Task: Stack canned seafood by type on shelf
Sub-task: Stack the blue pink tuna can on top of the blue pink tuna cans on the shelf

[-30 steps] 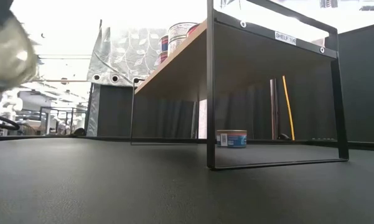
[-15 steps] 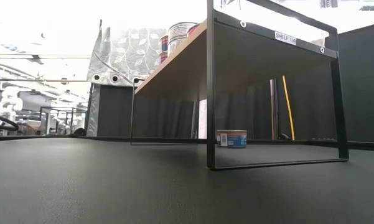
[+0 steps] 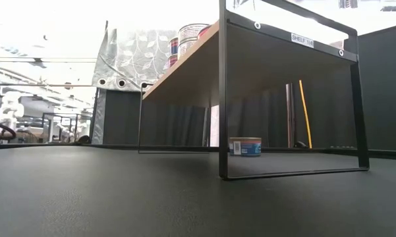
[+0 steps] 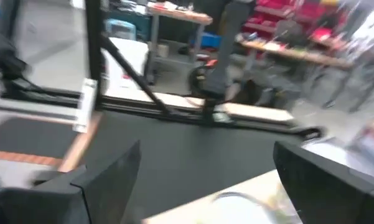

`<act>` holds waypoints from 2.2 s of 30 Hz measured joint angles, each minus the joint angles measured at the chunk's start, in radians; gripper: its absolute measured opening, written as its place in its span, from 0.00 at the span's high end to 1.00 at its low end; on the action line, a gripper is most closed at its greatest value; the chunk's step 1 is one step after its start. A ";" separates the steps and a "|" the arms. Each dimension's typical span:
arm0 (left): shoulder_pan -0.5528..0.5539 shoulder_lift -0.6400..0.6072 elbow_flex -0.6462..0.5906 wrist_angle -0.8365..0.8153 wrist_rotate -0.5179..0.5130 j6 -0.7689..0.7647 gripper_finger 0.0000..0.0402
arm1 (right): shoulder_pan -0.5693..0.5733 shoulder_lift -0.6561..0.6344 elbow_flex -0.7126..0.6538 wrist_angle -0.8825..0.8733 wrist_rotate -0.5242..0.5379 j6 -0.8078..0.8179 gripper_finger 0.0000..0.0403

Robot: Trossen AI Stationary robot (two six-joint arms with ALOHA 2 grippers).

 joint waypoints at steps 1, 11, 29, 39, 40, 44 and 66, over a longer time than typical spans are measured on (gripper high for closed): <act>0.023 0.002 0.000 0.018 0.002 -0.042 0.51 | -0.005 -0.006 0.000 0.001 0.023 -0.050 0.11; 0.205 0.045 0.000 -0.078 0.011 -0.589 0.51 | -0.047 -0.042 0.000 0.361 0.082 -1.173 0.11; 0.292 0.206 -0.001 -0.250 0.349 -1.192 0.51 | -0.207 0.013 0.000 0.649 -0.034 -2.567 0.11; 0.292 0.251 -0.001 -0.312 0.424 -1.250 0.51 | -0.301 0.035 0.000 0.597 -0.097 -2.596 0.11; 0.292 0.256 -0.001 -0.317 0.432 -1.250 0.51 | -0.308 0.037 0.000 0.593 -0.098 -2.596 0.11; 0.299 0.270 -0.002 -0.329 0.461 -1.249 0.51 | -0.318 0.047 0.000 0.608 -0.101 -2.570 0.13; 0.309 0.266 -0.002 -0.344 0.446 -1.185 0.50 | -0.323 0.067 0.000 0.607 -0.095 -2.504 0.57</act>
